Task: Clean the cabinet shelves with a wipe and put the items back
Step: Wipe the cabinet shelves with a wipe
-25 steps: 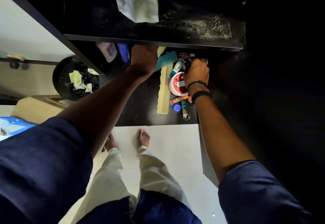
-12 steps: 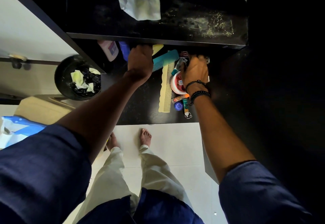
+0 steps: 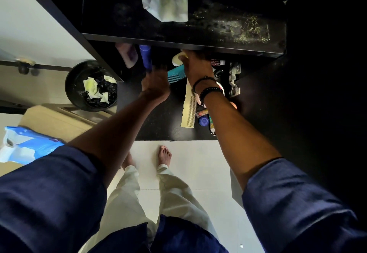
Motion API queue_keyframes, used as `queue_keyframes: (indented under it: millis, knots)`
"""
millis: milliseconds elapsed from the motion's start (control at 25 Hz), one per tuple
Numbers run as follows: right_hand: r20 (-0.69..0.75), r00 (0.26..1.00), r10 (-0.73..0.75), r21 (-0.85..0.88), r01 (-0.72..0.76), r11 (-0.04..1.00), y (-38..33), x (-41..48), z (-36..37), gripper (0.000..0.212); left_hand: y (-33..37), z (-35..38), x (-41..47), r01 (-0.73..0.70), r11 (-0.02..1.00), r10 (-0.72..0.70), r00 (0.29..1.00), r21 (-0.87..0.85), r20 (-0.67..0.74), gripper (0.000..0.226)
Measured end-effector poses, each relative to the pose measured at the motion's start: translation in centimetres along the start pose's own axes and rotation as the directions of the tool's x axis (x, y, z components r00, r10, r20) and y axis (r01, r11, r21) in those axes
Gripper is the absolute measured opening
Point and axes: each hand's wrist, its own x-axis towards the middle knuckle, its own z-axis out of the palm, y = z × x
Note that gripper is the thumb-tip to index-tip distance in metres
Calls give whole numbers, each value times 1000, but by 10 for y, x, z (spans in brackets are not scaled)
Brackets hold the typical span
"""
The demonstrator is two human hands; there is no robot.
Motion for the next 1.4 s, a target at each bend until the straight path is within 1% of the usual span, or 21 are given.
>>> queue_keyframes:
  millis: [80, 120, 200, 280, 320, 400, 600, 680, 840, 920, 1000, 1040, 1080, 1160, 1200, 1240, 1320, 1360, 1400]
  knots:
    - [6, 1000, 18, -44, -18, 999, 4, 1, -4, 40, -1, 9, -4, 4, 997, -6, 999, 79, 32, 56]
    - [9, 1000, 24, -55, -23, 998, 6, 1, -6, 41, 1, 15, -5, -7, 997, 4, 999, 76, 41, 57]
    - [33, 999, 35, -78, -32, 996, 10, 0, -7, 42, 10, 28, -8, -50, 999, 49, 997, 9, 64, 52]
    - [57, 997, 44, -77, -39, 996, 12, -1, -7, 43, 19, 40, -11, -106, 987, 117, 989, -118, 90, 41]
    - [60, 997, 49, -68, -45, 997, 13, -1, -7, 44, 24, 45, -14, -114, 975, 136, 985, -193, 106, 36]
    - [58, 996, 61, -59, -58, 997, 14, -1, -7, 44, 27, 52, -19, -105, 948, 147, 982, -300, 121, 34]
    - [40, 997, 67, -50, -65, 997, 11, 0, -10, 43, 24, 53, -29, -107, 917, 180, 971, -385, 158, 36]
    - [22, 997, 68, -53, -66, 996, 7, 0, -9, 43, 22, 46, -34, -124, 903, 192, 973, -410, 128, 36]
    - [-11, 998, 65, -70, -65, 995, 1, 1, -7, 43, 11, 26, -45, -122, 889, 115, 992, -442, -42, 37]
    - [-33, 996, 83, -59, -85, 995, 0, -1, -8, 45, 3, 15, -49, -178, 901, 114, 977, -395, -180, 36]
    - [-89, 989, 118, 8, -117, 993, -3, -5, -9, 46, -6, 0, -54, -223, 946, 131, 926, -235, -353, 35]
    - [-129, 984, 122, 30, -119, 992, -7, -8, -9, 45, -9, -10, -57, -214, 968, 138, 889, -130, -436, 36]
    - [-179, 979, 102, 41, -96, 995, -13, -11, -7, 43, -12, -21, -59, -188, 981, 145, 852, -36, -503, 39]
    - [-301, 954, -12, 58, 30, 998, -29, -15, 0, 36, -15, -44, -57, -114, 990, 144, 798, 88, -586, 49]
    - [-334, 939, -80, 73, 110, 991, -37, -15, 4, 33, -18, -53, -52, -71, 989, 135, 798, 130, -587, 54]
    - [-309, 943, -126, 101, 164, 981, -45, -13, 7, 34, -19, -62, -46, -29, 986, 114, 829, 162, -547, 59]
    - [-154, 975, -161, 153, 185, 971, -63, -8, 7, 41, -21, -76, -35, 24, 982, 56, 912, 190, -407, 63]
    - [-91, 980, -177, 148, 189, 971, -70, -6, 9, 44, -22, -80, -32, 31, 981, 39, 936, 192, -349, 63]
    - [-69, 980, -184, 136, 192, 972, -74, -4, 11, 46, -22, -82, -30, 26, 981, 37, 949, 194, -314, 62]
